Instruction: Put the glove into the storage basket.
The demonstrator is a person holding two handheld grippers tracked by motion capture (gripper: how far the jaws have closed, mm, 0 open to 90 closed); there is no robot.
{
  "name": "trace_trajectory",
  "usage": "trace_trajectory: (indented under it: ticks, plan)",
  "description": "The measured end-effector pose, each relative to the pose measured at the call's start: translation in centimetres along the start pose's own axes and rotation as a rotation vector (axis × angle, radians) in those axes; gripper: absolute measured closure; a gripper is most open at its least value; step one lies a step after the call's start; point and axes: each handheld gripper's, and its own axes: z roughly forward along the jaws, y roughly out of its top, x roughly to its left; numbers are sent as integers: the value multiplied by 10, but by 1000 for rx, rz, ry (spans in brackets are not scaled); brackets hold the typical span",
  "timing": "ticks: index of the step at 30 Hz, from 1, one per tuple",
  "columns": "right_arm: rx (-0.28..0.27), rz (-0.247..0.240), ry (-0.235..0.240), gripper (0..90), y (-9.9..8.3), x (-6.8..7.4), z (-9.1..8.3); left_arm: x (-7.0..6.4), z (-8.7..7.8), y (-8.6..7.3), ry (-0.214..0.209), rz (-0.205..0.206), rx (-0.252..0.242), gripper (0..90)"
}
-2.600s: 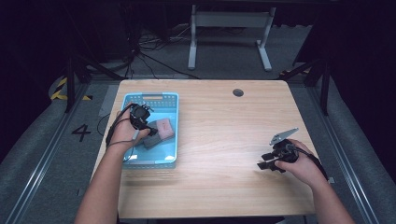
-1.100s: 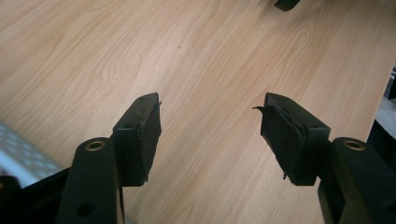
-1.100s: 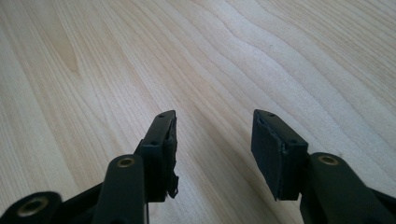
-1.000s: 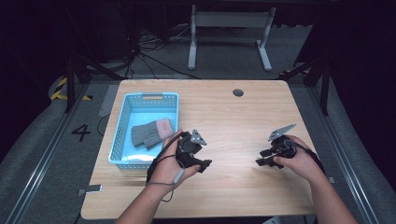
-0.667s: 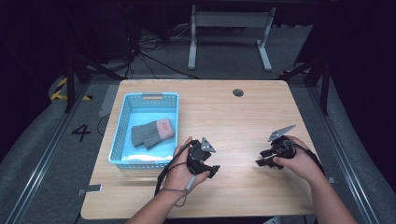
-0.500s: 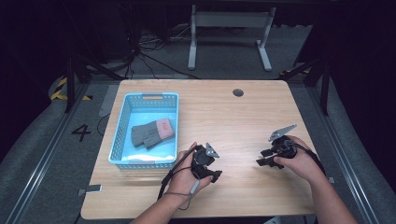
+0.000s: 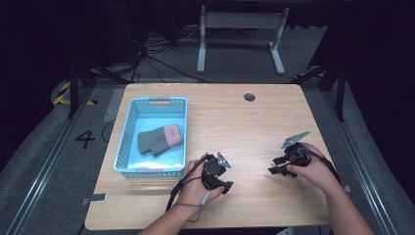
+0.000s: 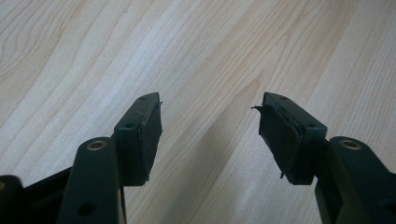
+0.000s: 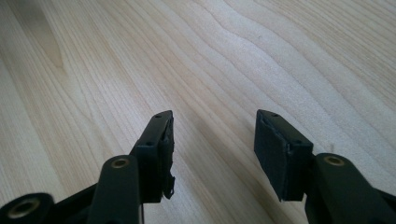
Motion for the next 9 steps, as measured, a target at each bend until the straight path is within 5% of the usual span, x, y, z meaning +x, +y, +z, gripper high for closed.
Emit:
trace_trajectory:
  ticks: [9]
  plan:
    - [-1, 4, -1, 483, 0, 0, 0, -2, 0, -1, 2, -1, 9, 392]
